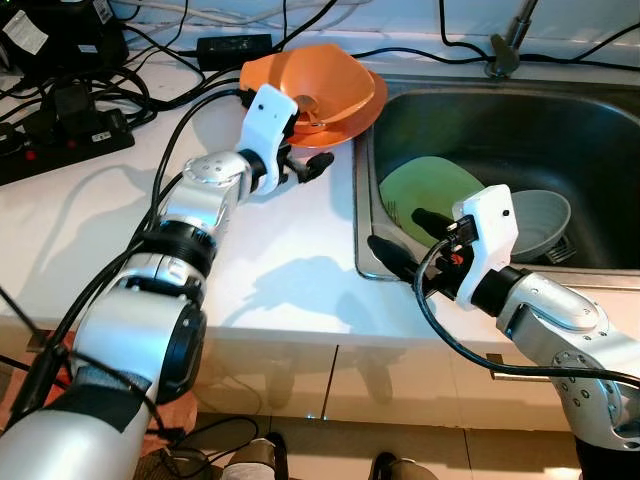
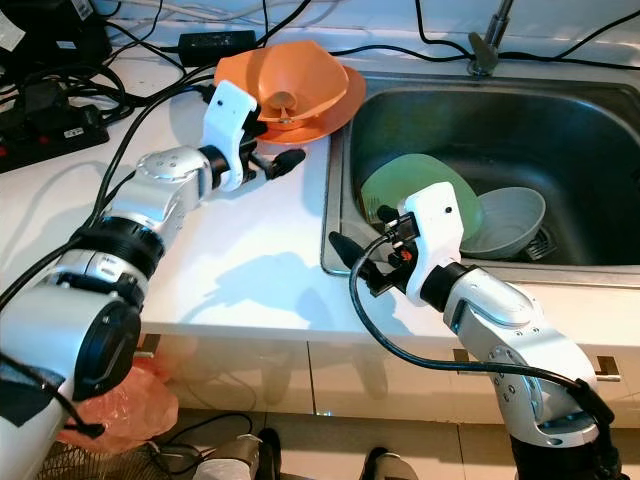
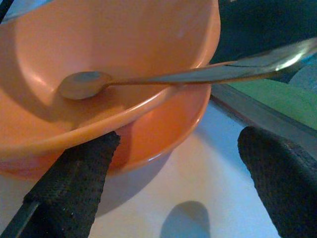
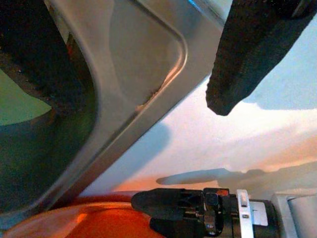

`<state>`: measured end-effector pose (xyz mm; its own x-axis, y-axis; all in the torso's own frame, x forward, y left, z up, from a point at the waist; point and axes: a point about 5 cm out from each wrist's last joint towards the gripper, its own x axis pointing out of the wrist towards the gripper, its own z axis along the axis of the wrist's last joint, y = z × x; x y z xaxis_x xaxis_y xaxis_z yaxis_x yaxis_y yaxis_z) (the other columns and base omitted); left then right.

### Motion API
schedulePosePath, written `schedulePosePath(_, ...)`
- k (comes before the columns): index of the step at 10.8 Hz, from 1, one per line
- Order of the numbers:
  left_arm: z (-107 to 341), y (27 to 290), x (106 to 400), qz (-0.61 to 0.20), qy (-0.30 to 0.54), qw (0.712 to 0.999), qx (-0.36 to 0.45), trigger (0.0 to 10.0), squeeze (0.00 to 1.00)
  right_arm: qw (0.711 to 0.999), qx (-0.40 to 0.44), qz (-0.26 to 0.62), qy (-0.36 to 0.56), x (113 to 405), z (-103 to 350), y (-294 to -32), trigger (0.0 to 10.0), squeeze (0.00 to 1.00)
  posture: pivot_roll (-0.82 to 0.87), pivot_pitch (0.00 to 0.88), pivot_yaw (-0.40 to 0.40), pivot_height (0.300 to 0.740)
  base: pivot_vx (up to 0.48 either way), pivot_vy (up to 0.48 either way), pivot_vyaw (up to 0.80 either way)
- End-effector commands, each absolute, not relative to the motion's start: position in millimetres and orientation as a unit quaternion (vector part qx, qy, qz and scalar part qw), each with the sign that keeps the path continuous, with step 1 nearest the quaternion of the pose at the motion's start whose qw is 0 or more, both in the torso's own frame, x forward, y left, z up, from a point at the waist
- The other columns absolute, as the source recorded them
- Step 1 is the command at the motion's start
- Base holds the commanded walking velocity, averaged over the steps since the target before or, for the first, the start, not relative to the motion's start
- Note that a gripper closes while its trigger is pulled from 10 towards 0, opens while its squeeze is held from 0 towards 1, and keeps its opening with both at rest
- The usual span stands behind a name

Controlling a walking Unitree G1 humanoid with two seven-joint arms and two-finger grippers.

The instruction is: Kitchen organization

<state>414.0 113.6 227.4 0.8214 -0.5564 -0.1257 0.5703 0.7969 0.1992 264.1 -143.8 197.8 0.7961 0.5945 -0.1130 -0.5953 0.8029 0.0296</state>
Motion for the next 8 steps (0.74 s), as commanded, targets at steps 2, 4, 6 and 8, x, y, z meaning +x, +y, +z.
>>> schedulePosePath(2, 239.3, 108.3, 416.9, -0.287, 0.004, 0.950, 0.124, 10.0, 0.00, 0.949, -0.005, 0.310, 0.056, 258.6, 201.2, -147.3, 10.0, 0.00, -0.08, 0.184, 0.032, 0.740, 0.000, 0.000, 0.00)
schedulePosePath(4, 244.5, 106.4, 418.1, -0.280, -0.006, 0.953, 0.119, 10.0, 0.00, 0.949, -0.006, 0.309, 0.059, 258.3, 201.1, -148.4, 10.0, 0.00, -0.08, 0.189, 0.026, 0.740, 0.000, 0.000, 0.00)
schedulePosePath(6, 242.1, 103.2, 418.3, -0.273, -0.009, 0.953, 0.127, 10.0, 0.00, 0.948, -0.005, 0.312, 0.061, 259.2, 201.0, -147.2, 10.0, 0.00, -0.09, 0.190, 0.021, 0.740, 0.000, 0.000, 0.00)
schedulePosePath(8, 235.1, 101.1, 417.9, -0.272, 0.008, 0.953, 0.135, 10.0, 0.00, 0.948, -0.005, 0.313, 0.064, 259.4, 200.2, -146.9, 10.0, 0.00, -0.09, 0.190, 0.019, 0.740, 0.000, 0.000, 0.00)
